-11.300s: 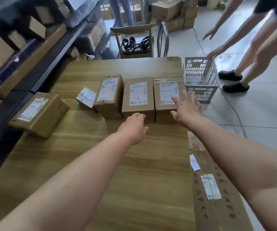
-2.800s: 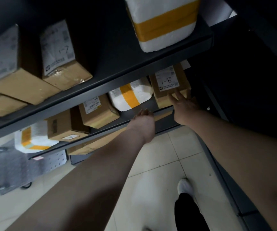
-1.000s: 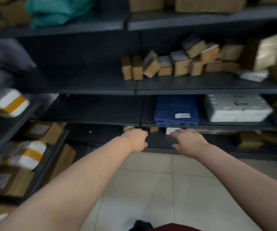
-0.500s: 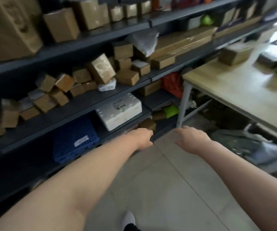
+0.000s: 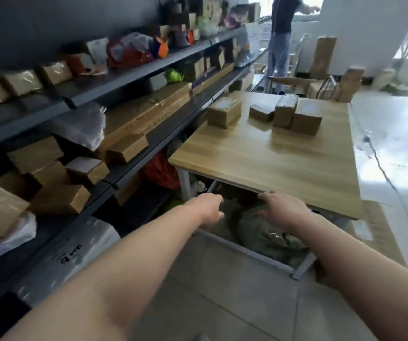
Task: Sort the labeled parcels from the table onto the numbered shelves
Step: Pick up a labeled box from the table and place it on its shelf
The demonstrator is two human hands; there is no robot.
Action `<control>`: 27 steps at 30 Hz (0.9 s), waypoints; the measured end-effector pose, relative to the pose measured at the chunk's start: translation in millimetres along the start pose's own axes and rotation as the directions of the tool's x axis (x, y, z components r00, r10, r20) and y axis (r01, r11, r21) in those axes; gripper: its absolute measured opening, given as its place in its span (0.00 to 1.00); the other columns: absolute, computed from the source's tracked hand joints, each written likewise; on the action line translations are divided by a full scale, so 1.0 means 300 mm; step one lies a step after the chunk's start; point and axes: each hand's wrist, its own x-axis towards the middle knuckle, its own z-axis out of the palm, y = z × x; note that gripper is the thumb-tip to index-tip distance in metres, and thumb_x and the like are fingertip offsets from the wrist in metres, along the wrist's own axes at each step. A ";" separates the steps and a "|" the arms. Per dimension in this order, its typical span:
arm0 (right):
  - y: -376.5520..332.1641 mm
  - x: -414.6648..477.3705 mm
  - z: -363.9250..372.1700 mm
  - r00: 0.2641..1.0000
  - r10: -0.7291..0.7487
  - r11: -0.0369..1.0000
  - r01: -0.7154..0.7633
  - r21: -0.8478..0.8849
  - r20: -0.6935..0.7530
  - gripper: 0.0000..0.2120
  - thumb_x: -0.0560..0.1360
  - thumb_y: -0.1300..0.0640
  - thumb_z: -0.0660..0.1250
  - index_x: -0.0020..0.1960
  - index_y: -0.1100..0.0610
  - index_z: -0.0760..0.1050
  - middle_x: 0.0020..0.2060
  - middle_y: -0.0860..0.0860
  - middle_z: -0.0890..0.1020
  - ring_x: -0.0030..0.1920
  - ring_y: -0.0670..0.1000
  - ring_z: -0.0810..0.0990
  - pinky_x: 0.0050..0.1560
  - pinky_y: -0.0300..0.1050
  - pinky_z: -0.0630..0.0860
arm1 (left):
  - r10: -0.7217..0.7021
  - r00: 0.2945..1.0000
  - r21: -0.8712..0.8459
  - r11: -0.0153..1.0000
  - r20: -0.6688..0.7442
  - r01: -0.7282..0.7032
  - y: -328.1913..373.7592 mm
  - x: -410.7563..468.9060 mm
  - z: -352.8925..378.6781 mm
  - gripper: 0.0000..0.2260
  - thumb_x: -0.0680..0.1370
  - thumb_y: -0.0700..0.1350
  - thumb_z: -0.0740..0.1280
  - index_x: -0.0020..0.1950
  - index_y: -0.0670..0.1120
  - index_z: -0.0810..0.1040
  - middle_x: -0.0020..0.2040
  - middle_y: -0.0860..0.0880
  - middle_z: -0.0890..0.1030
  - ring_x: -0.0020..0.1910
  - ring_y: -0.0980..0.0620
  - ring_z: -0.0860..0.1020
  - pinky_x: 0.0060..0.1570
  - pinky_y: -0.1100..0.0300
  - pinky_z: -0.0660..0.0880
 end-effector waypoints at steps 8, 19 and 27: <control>0.071 0.322 -0.050 0.987 0.159 0.984 -0.159 0.082 0.000 0.24 0.79 0.47 0.60 0.74 0.48 0.63 0.69 0.50 0.71 0.66 0.55 0.73 0.59 0.50 0.72 | 0.112 0.992 -0.026 0.994 0.054 -0.111 -0.069 0.405 -0.183 0.21 0.81 0.51 0.63 0.73 0.47 0.67 0.70 0.45 0.72 0.67 0.44 0.71 0.63 0.50 0.70; 0.325 0.835 -0.140 0.984 0.175 0.977 -0.175 0.123 0.012 0.26 0.79 0.47 0.61 0.75 0.50 0.61 0.72 0.50 0.65 0.69 0.55 0.69 0.62 0.51 0.72 | 0.032 0.996 0.017 0.999 0.083 -0.034 -0.032 0.881 -0.335 0.23 0.82 0.48 0.62 0.76 0.45 0.63 0.74 0.44 0.67 0.71 0.43 0.68 0.67 0.52 0.68; 0.480 1.257 -0.289 0.996 0.083 0.986 -0.079 0.150 -0.026 0.26 0.79 0.47 0.61 0.75 0.49 0.61 0.73 0.49 0.64 0.69 0.54 0.68 0.61 0.51 0.71 | -0.094 0.995 0.003 0.996 -0.014 0.094 -0.041 1.235 -0.527 0.22 0.82 0.49 0.61 0.76 0.47 0.64 0.74 0.46 0.67 0.71 0.44 0.67 0.68 0.50 0.67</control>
